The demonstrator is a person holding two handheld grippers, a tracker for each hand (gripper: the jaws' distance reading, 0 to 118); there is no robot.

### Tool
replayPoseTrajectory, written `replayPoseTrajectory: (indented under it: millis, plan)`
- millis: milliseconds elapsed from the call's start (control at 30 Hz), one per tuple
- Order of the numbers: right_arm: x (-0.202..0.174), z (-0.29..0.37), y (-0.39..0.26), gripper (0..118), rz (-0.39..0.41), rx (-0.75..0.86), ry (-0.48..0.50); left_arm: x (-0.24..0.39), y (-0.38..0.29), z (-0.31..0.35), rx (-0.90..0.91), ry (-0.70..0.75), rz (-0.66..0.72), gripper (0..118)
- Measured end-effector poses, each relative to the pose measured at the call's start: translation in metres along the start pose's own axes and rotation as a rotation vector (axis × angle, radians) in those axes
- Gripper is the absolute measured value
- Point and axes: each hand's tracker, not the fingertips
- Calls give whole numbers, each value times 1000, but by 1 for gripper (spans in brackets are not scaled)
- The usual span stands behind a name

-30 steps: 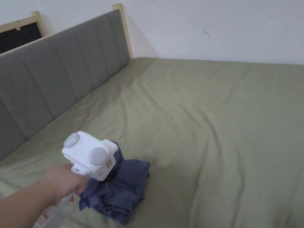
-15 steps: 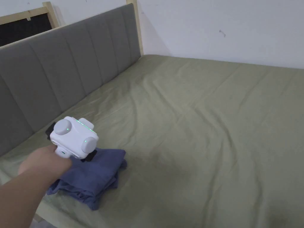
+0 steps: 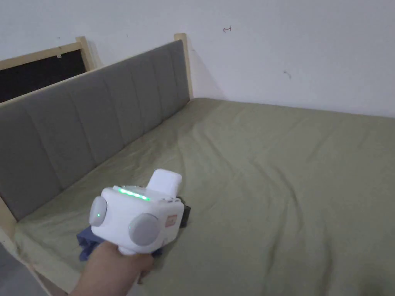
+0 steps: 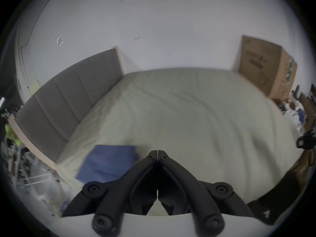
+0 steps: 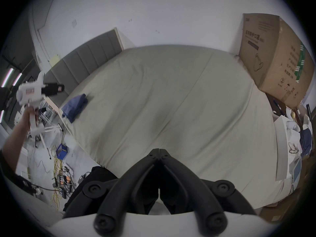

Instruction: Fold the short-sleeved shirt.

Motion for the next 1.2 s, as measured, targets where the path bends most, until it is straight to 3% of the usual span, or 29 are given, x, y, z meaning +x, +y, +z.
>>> replayPoseTrajectory:
  millis: [67, 233, 400, 567, 700, 767, 833, 933, 1000, 1067, 1200]
  plan:
    - [5, 14, 0, 0, -5, 16, 0, 34, -5, 9, 3, -134, -16, 0]
    - [6, 58, 4, 0, 29, 112, -10, 115, 7, 61, 165, -206, -60, 0]
    - [7, 124, 5, 0, 13, 438, 30, 166, 33, 130, 400, -255, 26, 0]
    - [-8, 181, -3, 0, 114, 807, -173, 188, 36, 177, 619, -240, 54, 0]
    - [-8, 184, -26, 0, 48, 1020, -295, 207, 14, 186, 795, -84, 34, 0]
    - [-3, 169, -41, 0, 14, 1082, -385, 213, 4, 181, 790, -93, 42, 0]
    - [0, 157, -53, 0, 4, 1079, -458, 216, -3, 171, 748, -163, 50, 0]
    - [9, 131, -60, 0, 50, 966, -505, 231, -19, 156, 755, -31, -50, 0]
    - [12, 120, -65, 0, 64, 914, -523, 233, -27, 149, 738, -46, -13, 0]
    - [15, 116, -67, 0, 33, 897, -524, 235, -29, 143, 678, -55, 50, 0]
    - [21, 121, -69, 0, -20, 899, -528, 240, -32, 140, 668, -38, 46, 0]
